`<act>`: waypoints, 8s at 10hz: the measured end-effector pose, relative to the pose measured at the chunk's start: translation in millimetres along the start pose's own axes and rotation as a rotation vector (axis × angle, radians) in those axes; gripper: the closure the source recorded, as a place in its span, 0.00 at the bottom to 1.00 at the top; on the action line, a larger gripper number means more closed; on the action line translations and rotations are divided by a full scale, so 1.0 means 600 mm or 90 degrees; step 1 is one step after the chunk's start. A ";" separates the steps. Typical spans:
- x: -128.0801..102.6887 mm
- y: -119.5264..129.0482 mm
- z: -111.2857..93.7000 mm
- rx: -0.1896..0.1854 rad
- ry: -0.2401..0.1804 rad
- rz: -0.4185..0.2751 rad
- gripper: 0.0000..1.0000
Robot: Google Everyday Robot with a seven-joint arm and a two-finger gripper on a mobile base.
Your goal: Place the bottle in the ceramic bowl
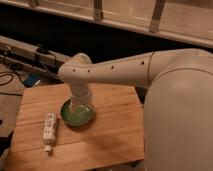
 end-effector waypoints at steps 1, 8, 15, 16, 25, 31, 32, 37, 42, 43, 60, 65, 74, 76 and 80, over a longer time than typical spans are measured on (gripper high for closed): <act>0.000 0.000 0.000 0.000 0.000 0.000 0.35; 0.000 0.000 -0.001 0.000 -0.001 0.000 0.35; -0.015 0.155 -0.016 -0.007 -0.025 -0.098 0.35; -0.006 0.203 -0.001 -0.014 -0.020 -0.107 0.35; 0.022 0.245 0.045 -0.023 0.012 -0.131 0.35; 0.091 0.328 0.158 -0.067 0.088 -0.153 0.35; 0.099 0.357 0.156 -0.072 0.089 -0.157 0.35; 0.107 0.386 0.157 -0.073 0.084 -0.158 0.35; 0.072 0.311 0.153 -0.044 0.059 -0.097 0.35; 0.071 0.300 0.153 -0.044 0.056 -0.087 0.35; 0.081 0.351 0.276 -0.094 0.077 -0.139 0.69; 0.091 0.356 0.233 -0.102 0.039 -0.166 0.97; -0.034 0.261 0.037 -0.070 -0.081 -0.157 0.97; -0.105 0.207 0.027 -0.063 -0.080 -0.140 0.97; -0.186 0.101 0.042 -0.068 -0.062 -0.082 0.97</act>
